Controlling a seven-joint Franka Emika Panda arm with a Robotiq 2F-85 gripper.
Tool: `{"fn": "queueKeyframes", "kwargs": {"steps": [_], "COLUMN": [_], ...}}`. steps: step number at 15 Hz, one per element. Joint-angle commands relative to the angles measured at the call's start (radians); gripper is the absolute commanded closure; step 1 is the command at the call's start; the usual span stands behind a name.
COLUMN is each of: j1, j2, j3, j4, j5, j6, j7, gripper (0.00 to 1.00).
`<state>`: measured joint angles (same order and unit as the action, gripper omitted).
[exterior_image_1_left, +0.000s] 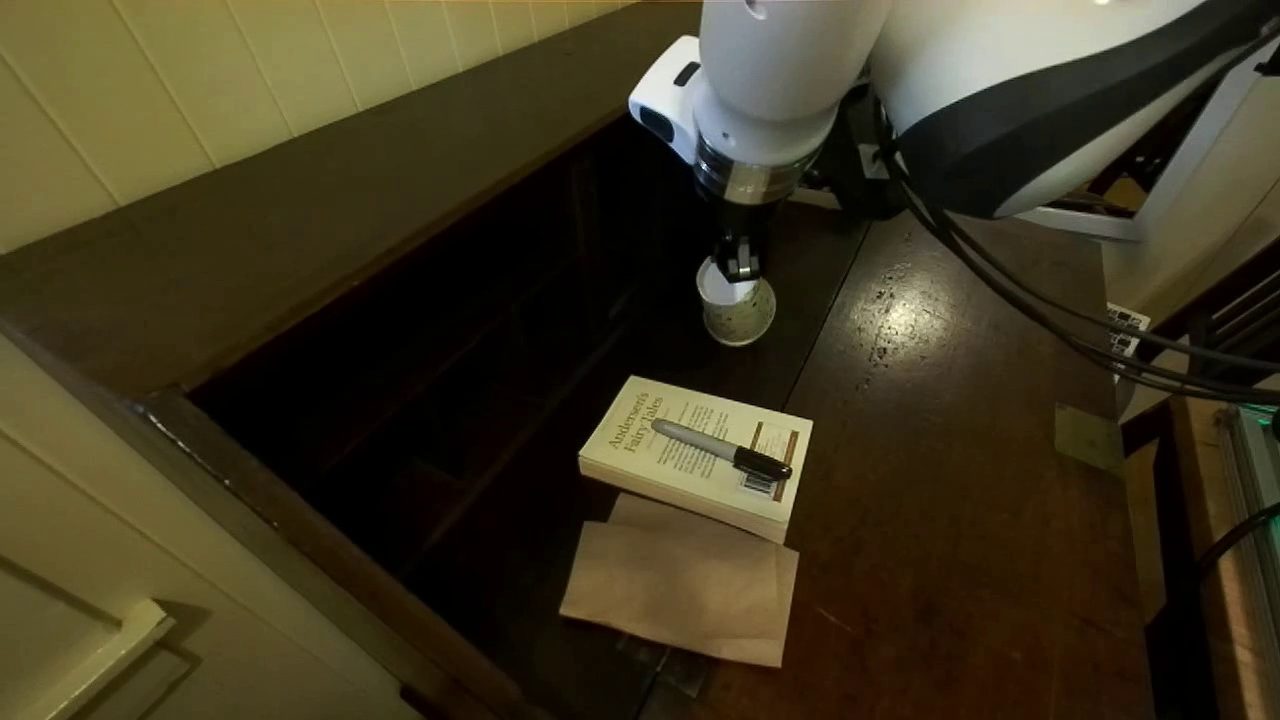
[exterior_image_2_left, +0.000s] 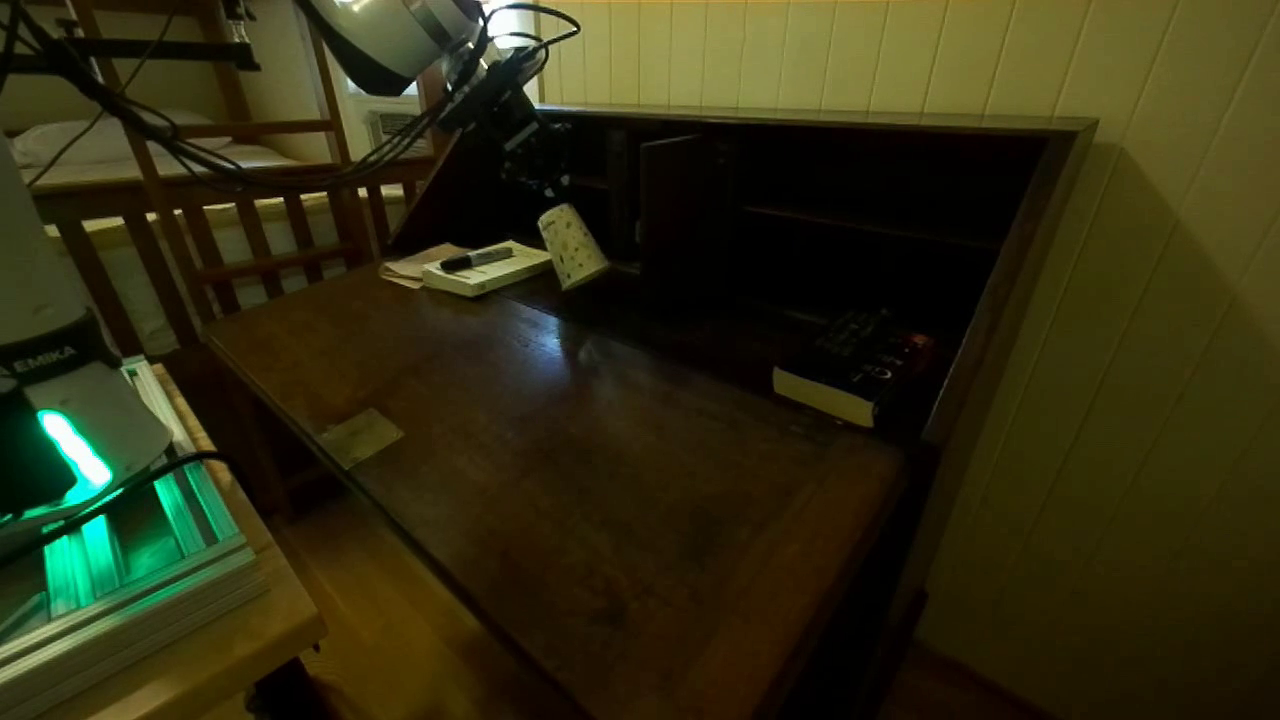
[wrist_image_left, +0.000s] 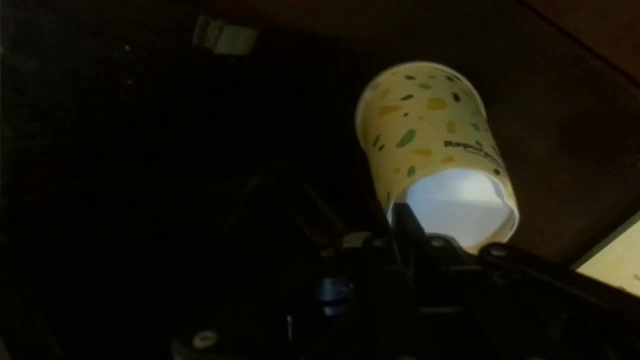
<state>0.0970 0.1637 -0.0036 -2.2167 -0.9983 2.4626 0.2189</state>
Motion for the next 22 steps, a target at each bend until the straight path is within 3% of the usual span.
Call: {"fn": "queueKeyframes", "kwargs": {"steps": [1, 9, 12, 16, 19, 22], "j1": [0.014, 0.001, -0.033, -0.081, -0.079, -0.076], "j2": [0.038, 0.040, 0.004, 0.001, 0.012, 0.020], "j3": [0.011, 0.030, 0.029, 0.038, 0.021, 0.012], "j4": [0.042, 0.061, 0.045, 0.042, 0.051, 0.053], "j5": [-0.128, -0.094, 0.053, 0.353, 0.560, 0.689], "j6": [-0.020, 0.012, 0.042, 0.044, 0.033, 0.038], "j7": [0.095, 0.182, 0.163, 0.075, 0.045, 0.032], "gripper": [0.60, 0.02, 0.00, 0.00, 0.00, 0.00]}}
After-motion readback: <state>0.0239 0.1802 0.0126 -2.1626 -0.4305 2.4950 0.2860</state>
